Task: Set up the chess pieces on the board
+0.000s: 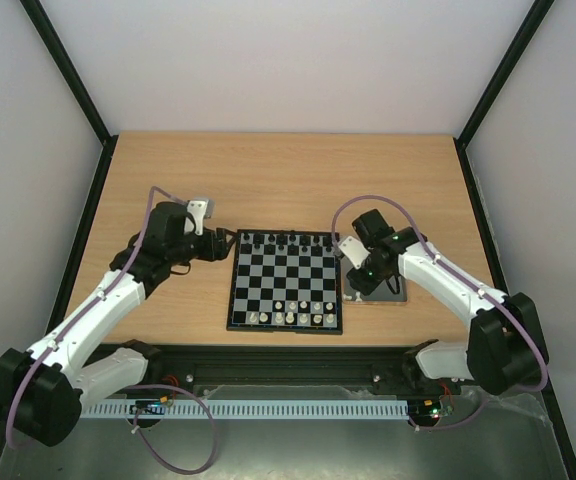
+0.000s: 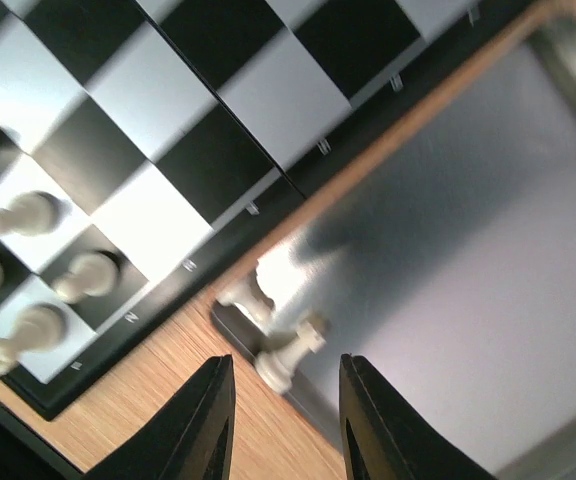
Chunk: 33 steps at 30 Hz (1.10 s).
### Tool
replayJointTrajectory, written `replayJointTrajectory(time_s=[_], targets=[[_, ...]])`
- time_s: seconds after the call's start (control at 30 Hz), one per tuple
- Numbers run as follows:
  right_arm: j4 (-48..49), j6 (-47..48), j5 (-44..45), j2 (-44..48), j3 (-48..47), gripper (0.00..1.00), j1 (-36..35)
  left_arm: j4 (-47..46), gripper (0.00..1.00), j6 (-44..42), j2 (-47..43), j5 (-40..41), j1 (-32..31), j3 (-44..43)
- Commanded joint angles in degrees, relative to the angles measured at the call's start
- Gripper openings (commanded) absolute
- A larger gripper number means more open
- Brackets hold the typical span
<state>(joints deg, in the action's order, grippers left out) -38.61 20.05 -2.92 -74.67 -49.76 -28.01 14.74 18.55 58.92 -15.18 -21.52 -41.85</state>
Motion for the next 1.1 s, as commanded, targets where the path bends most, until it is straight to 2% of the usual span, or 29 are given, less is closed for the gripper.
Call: replayJointTrajectory(time_s=[0.0, 0.4, 0.73, 1.07], targets=[[-1.0, -1.6, 2.9, -1.9, 1.4, 0.29, 2.7, 1.1, 0.72, 1.7, 0.4, 1.8, -1.6, -2.3], [-2.1, -2.4, 3.3, -10.8, -0.6, 0.31, 3.1, 1.1, 0.73, 3.4, 0.2, 3.1, -3.8, -1.2], [-7.3, -3.7, -0.6, -18.9, -5.9, 0.31, 3.2, 0.1, 0.73, 4.2, 0.5, 3.1, -4.3, -0.2], [-9.0, -5.7, 2.3, -21.4, -6.0, 0.38, 3.2, -0.3, 0.73, 4.1, 0.8, 3.3, -4.5, 0.6]])
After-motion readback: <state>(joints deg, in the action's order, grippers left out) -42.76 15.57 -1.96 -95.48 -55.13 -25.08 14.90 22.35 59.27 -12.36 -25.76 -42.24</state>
